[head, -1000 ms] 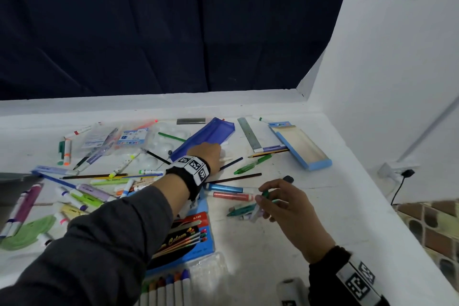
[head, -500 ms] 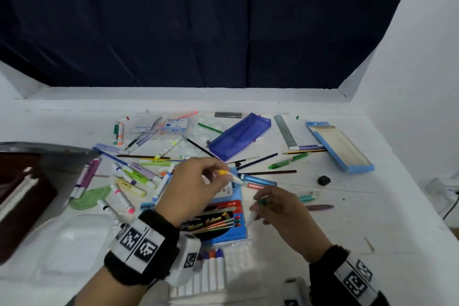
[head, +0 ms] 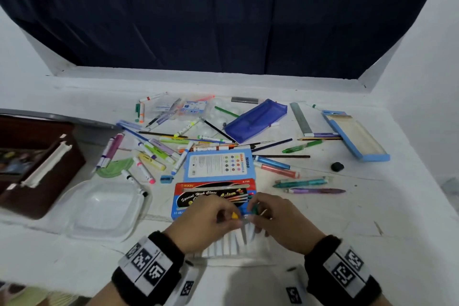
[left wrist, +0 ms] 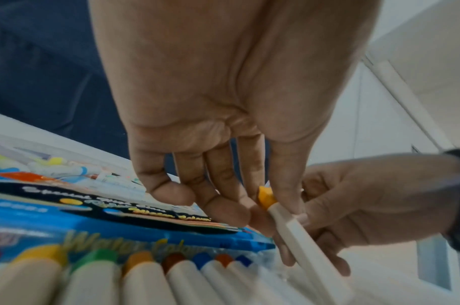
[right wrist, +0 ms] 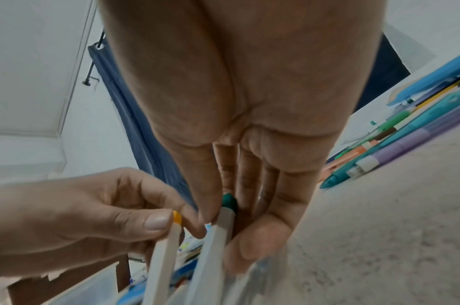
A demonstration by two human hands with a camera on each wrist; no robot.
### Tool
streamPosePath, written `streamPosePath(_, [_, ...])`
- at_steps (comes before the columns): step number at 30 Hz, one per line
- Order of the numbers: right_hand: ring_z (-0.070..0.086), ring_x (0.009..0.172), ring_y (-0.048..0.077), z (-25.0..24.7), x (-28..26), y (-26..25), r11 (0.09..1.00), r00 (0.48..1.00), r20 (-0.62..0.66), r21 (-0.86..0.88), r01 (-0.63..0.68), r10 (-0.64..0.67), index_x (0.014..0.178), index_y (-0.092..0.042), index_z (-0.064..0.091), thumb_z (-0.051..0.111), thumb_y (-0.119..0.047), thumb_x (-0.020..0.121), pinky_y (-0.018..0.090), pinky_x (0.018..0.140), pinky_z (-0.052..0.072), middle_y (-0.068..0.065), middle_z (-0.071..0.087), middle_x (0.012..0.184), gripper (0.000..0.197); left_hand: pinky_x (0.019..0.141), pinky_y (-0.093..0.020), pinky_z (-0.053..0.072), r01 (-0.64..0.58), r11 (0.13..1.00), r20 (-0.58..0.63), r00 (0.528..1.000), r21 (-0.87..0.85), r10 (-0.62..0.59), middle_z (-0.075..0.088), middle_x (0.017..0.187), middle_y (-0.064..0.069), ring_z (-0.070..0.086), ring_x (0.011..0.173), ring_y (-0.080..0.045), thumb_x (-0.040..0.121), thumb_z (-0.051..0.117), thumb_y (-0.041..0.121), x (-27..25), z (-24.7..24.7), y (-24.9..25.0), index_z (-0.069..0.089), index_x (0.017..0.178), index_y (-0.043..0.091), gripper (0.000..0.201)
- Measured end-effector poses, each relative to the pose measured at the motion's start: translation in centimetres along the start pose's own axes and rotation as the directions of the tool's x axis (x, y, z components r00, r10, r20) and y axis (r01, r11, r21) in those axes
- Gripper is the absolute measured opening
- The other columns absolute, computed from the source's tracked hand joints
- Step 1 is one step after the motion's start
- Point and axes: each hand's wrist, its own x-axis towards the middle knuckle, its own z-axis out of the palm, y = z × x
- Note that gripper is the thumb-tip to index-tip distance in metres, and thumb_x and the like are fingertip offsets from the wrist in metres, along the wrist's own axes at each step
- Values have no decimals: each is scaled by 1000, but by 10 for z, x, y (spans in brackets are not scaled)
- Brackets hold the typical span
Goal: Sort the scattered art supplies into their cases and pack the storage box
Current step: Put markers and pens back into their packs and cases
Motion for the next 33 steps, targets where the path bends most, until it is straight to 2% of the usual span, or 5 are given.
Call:
streamPosePath(7, [65,73,16,2,-2,-3,991,1000,-2,-135,17,-18,95,-22,61,70,-21,88,30,73,57,1,67,83,11,73,-23,50,20,981,11,1000,191,-23,65,82,13,60,75,-2,82,75,48,9,12,9,73,100,27,27])
streamPosePath(12, [65,76,12,2,-6,-6,988,1000,4,-156,22,-22,105,-19,64,78,-16,81,14,69,50,-4,65,83,28,74,-27,51,30,966,13,999,258,-35,66,82,9,61,76,-9,76,80,51,6,13,8,72,102,23,39])
streamPosePath(19, [67,73,12,7,-6,-5,986,998,-49,-168,18,-26,101,-17,65,84,-11,74,13,67,50,-2,66,80,33,86,-34,47,19,911,7,1000,413,-24,60,106,2,55,100,-17,78,75,53,0,21,7,68,115,23,48])
streamPosePath(26, [65,74,10,10,-5,-10,966,1000,-3,-258,14,-16,91,-15,69,90,-17,67,9,65,46,0,69,82,32,84,-32,46,7,875,-67,997,484,30,62,104,5,57,101,-17,77,76,53,-4,26,12,68,108,27,42])
streamPosePath(33, [64,85,14,8,-4,-20,900,997,70,-433,52,-24,101,-12,72,86,-24,72,27,81,53,0,68,99,34,83,-32,43,25,849,-66,998,527,12,63,102,6,58,99,-17,78,75,54,-3,24,15,68,104,28,37])
